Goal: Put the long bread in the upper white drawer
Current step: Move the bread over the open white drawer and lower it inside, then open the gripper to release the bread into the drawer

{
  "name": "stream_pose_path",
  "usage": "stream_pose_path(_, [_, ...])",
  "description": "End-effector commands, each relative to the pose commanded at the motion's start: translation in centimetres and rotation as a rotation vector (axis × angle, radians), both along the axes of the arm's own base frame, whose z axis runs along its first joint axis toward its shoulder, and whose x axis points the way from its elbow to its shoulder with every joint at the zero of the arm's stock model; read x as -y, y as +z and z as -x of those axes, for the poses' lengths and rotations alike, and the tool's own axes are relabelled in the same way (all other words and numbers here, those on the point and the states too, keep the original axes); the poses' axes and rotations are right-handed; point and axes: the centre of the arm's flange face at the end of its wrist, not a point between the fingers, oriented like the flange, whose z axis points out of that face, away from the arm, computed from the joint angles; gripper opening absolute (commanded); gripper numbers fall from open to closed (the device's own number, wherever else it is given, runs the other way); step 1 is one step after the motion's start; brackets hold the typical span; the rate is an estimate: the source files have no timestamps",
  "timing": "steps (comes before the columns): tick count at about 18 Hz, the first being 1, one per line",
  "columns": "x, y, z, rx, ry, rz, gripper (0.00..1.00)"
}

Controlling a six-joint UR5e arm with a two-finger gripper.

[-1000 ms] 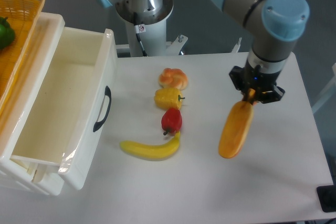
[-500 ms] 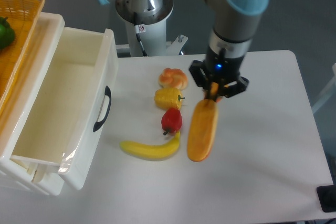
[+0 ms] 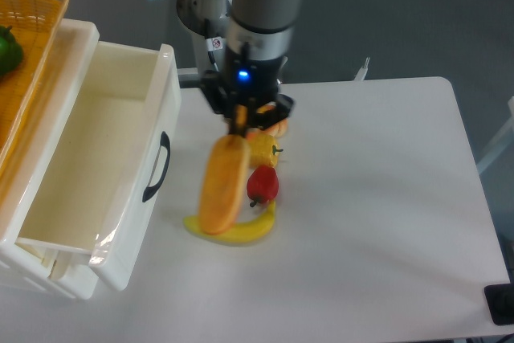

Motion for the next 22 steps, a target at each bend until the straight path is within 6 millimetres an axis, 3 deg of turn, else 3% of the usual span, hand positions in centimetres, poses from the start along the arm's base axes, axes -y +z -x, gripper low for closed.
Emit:
stream_pose_path(4, [-0.4,1.2,-4.6,0.044,-0.035,0.005,0.00])
stream_pose_path(6, [-0.5,0.5,-5.8,0.066,-0.053,0.024,0.00])
stream_pose_path(11, [-1.1,-1.9,-8.1,0.096,-0.092,0.064,0.00])
stream_pose_path(18, [-2.0,-4.2,-9.1,0.118,-0.118,0.101,0.00])
stream_pose_path(20, [-2.4,-4.8,-9.0,0.125,-0.120,0.109,0.11])
stream_pose_path(22, [-2.6,-5.2,-8.8,0.128,-0.122,0.114,0.30])
